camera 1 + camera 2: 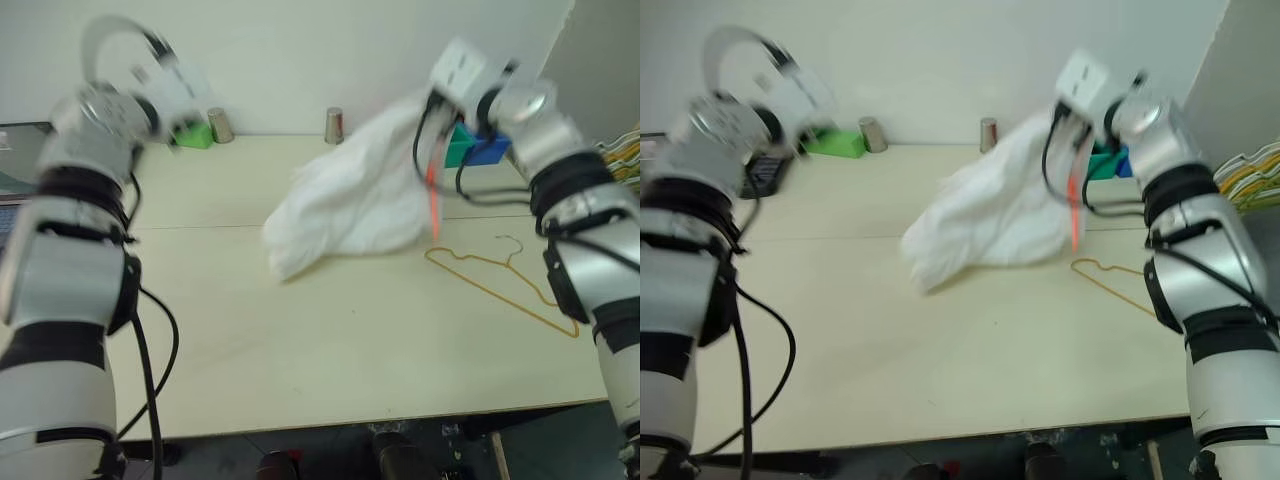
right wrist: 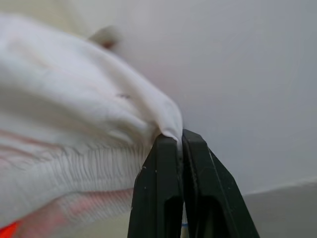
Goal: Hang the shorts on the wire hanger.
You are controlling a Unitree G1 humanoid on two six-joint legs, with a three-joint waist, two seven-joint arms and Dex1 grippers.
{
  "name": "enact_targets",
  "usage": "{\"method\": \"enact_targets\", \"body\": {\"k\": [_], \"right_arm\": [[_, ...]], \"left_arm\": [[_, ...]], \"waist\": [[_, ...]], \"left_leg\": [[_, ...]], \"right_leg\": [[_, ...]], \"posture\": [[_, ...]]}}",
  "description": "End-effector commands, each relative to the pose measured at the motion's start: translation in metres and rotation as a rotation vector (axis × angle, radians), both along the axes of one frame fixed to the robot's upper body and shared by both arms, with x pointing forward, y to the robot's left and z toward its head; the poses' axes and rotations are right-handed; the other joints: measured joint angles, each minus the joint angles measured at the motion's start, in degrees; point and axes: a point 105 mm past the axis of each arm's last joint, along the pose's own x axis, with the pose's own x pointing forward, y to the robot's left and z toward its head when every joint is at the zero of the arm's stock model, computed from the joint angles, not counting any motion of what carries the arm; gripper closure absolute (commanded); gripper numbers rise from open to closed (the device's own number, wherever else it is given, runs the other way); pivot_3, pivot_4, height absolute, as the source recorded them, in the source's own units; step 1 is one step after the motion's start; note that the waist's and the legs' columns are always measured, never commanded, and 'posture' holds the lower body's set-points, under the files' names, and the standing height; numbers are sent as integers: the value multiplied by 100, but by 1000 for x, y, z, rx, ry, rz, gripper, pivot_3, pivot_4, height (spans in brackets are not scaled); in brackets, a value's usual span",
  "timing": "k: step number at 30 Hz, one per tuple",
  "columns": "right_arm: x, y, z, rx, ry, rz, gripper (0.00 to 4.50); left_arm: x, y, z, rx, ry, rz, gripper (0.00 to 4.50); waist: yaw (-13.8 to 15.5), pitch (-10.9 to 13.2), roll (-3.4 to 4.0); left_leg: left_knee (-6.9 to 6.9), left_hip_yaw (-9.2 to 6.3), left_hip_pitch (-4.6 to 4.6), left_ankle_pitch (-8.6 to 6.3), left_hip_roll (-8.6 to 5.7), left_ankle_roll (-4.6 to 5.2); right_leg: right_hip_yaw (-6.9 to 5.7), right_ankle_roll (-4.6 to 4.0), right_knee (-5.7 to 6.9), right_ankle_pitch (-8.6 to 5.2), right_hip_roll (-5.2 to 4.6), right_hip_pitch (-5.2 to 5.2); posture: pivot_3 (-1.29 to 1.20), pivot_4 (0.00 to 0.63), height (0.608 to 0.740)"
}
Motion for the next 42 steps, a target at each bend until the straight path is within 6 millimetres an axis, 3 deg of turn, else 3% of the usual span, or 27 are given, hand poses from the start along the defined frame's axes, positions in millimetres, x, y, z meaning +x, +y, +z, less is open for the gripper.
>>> {"method": "enact_targets", "body": {"k": [1, 3, 5, 9, 12, 17, 20, 22, 25, 28, 34, 37, 42], "right_arm": [[-8, 13, 25, -16, -203, 18, 4500], [-7, 22, 15, -36, -202, 56, 4500], [-3, 27, -6, -55, -146, 97, 4500], [6, 32, -91, -99, 150, 203, 4500], [-1, 33, -144, -159, 328, 302, 4500], [-25, 44, -184, -166, 510, 509, 4500], [-53, 51, -200, -245, 606, 656, 4500], [-73, 54, -207, -278, 655, 724, 4500], [-115, 61, -221, -352, 738, 862, 4500], [-145, 63, -231, -400, 802, 925, 4500], [-208, 39, -256, -540, 1007, 1019, 4500], [-218, 30, -258, -548, 1066, 1016, 4500], [-224, 24, -260, -509, 1142, 995, 4500]], "left_arm": [[-17, 10, 39, 104, -168, 62, 2412], [-20, 11, 40, 171, -187, 66, 2412], [-18, 13, 28, 253, -153, 64, 2412], [-7, 23, -45, 234, 94, -27, 2412], [-10, 25, -121, 167, 366, -156, 2412], [-31, 19, -197, 43, 581, -299, 2412], [-47, 1, -219, -62, 669, -401, 2412], [-60, -11, -224, -149, 717, -469, 2412], [-79, -25, -228, -275, 801, -552, 1736], [-89, -33, -224, -335, 833, -598, 1153], [-104, -47, -208, -317, 918, -724, 40], [-115, -57, -205, -301, 1001, -810, 40], [-142, -69, -221, -214, 1215, -935, 40]], "waist": [[-30, -8, 11], [-49, -8, 13], [-52, -8, 13], [-11, -7, 14], [-2, -4, 17], [-22, 3, 14], [-24, 0, 13], [-20, 0, 13], [1, 1, 13], [19, 0, 13], [92, 0, 13], [116, 0, 13], [110, 0, 13]], "left_leg": [[-2, 20, 5, 0, -4, 0], [-36, 79, 13, -1, -16, 0], [-86, 121, 20, -1, -13, 0], [-69, 125, 62, 0, -23, 0], [-65, 120, 185, -10, -31, 24], [14, 97, 190, -5, -23, 33], [22, 95, 205, -5, -24, 33], [21, 79, 201, -5, -18, 33], [24, 55, 196, -5, -12, 33], [27, 39, 196, -5, -10, 34], [27, 35, 226, -6, -2, 35], [27, 38, 229, -6, -2, 35], [25, 40, 239, -7, 5, 35]], "right_leg": [[-6, 3, -6, -13, -10, 3], [6, -3, -20, -33, -14, -3], [-2, -3, -22, -33, -20, -10], [-2, 12, 9, -22, -25, 39], [0, 21, 8, -20, -26, 171], [0, 32, 38, -5, -12, 202], [2, 35, 65, -4, -13, 209], [-10, 34, 67, -4, -8, 210], [-32, 32, 69, -4, -2, 211], [-43, 32, 69, -5, 5, 217], [-45, 47, 61, -23, 22, 245], [-41, 42, 58, -29, 26, 247], [-38, 25, 57, -40, 34, 251]], "posture": [[4, 0, 740], [29, 0, 740], [36, 8, 740], [41, 22, 740], [40, 36, 740], [31, 47, 740], [29, 47, 740], [19, 47, 740], [7, 46, 740], [7, 46, 740], [0, 47, 740], [-19, 45, 740], [-52, 40, 740]]}}
